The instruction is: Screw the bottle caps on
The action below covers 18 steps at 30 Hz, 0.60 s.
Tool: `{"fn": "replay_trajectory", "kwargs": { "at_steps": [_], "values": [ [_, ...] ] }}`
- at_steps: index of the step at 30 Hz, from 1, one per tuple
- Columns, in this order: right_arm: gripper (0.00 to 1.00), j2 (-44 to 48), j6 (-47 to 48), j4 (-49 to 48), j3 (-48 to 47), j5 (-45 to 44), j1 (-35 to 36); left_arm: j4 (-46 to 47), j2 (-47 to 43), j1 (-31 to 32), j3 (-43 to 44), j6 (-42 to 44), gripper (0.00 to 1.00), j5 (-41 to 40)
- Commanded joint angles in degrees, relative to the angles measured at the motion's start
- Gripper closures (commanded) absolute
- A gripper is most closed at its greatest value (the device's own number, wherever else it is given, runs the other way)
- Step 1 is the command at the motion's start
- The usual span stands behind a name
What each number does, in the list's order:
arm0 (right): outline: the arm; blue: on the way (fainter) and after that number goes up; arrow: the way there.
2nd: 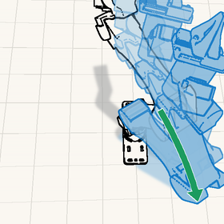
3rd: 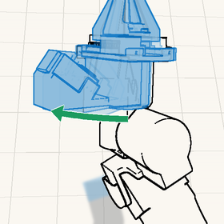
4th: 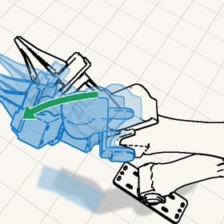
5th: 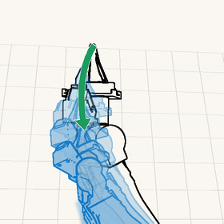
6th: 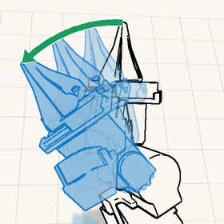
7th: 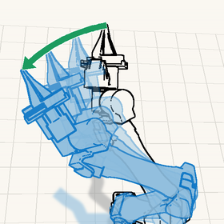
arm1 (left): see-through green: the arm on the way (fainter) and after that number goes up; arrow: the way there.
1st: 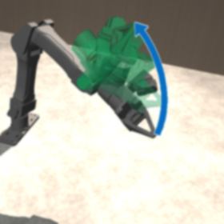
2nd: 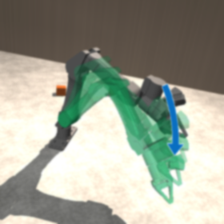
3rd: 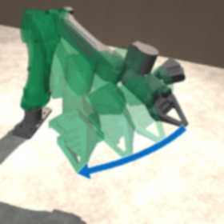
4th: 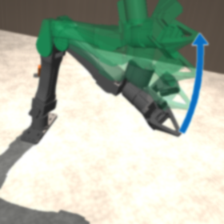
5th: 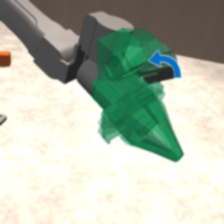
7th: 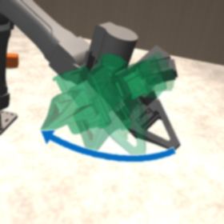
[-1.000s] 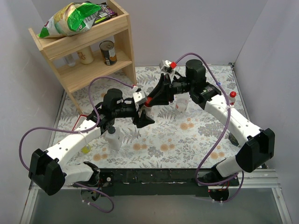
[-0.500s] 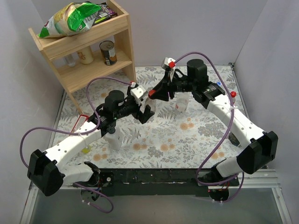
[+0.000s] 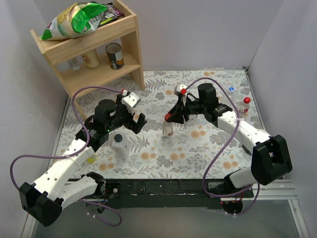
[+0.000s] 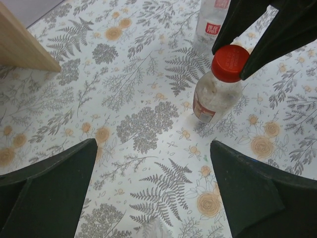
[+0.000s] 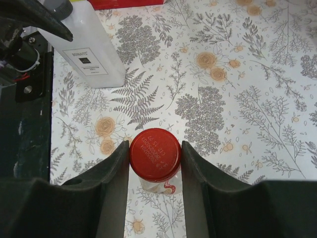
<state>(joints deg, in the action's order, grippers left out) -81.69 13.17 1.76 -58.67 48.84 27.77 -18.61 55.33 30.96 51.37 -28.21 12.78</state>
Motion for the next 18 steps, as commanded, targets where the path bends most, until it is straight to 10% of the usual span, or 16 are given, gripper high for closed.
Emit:
{"fn": "replay_trajectory", "kwargs": {
  "at_steps": [1,18],
  "values": [
    [0.90,-0.40,2.83,-12.82,3.73,1.96,-0.52,-4.24,-0.84,-0.81,1.80,2.18,0.02,-2.93],
    [0.58,-3.65,3.35,-21.01,10.51,1.79,-1.67,-9.78,1.53,-2.92,4.00,5.18,0.02,-2.32]
  ]
}}
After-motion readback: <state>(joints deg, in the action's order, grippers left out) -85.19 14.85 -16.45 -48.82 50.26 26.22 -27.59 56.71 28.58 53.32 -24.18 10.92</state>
